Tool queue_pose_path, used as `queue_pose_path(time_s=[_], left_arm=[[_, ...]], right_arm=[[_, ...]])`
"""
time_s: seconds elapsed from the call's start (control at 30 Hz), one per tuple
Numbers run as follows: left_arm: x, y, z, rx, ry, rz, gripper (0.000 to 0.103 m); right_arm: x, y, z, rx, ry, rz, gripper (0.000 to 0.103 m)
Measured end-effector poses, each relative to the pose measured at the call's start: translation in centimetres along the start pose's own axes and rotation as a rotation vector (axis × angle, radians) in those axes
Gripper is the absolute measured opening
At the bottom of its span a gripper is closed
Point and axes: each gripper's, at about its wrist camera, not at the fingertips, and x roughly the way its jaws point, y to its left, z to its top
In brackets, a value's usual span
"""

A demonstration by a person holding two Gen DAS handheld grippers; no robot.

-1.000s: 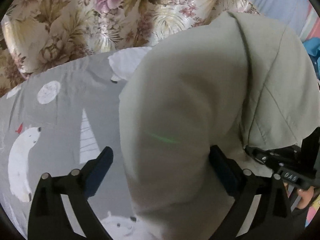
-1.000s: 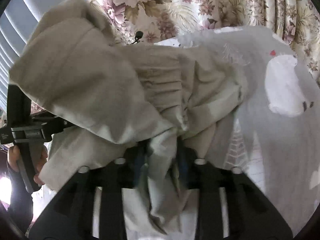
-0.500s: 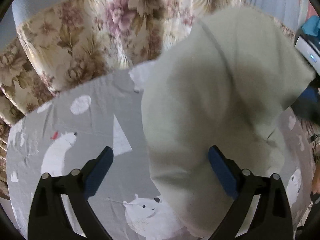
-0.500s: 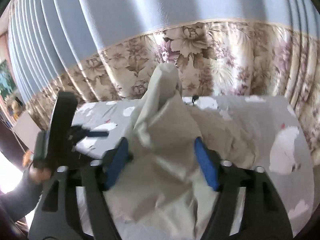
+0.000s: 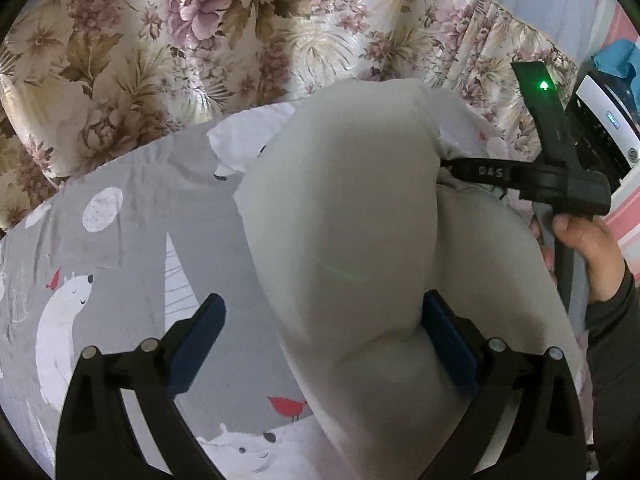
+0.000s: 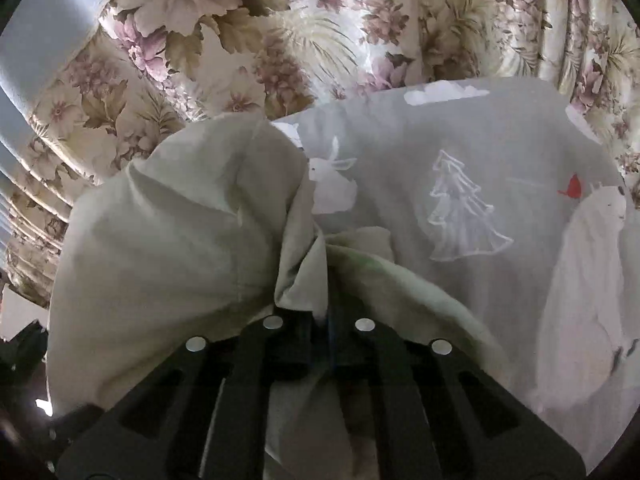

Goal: Fold large clothes

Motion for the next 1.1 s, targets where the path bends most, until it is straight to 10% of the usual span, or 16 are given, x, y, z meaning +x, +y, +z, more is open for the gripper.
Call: queue_pose_path(time_s=[0.27, 0.47, 0.77, 0.97, 1.1], left_arm=[[-6.3, 1.7, 3.5, 0.010, -0.101, 0.053, 0.098], [-0.7, 1.5, 8.2, -0.057, -0.011, 0.118, 0.098], [6.3, 1.0, 8.6, -0.029, 0.066, 0.163, 0.102], [6.2, 0.3, 9.2, 0.059, 0.092, 0.227, 0.102], [0.4, 0.4, 7.3, 0.073, 0.035, 0.197, 0.100]], right_arm=[[-12.4, 2.0, -1.9, -0.097, -0.185, 0.033, 0.038], [-9.2, 7.1, 0.5, -0.216, -0.167, 0.025, 0.032], [0.8, 1.7, 0.4, -0.166, 0.041, -0.025, 0.026], [-0.4, 1.8, 0.9, -0.170, 0.054, -0.042, 0.026], [-8.0, 2.8, -1.8, -0.204, -0.087, 0.036, 0.031]])
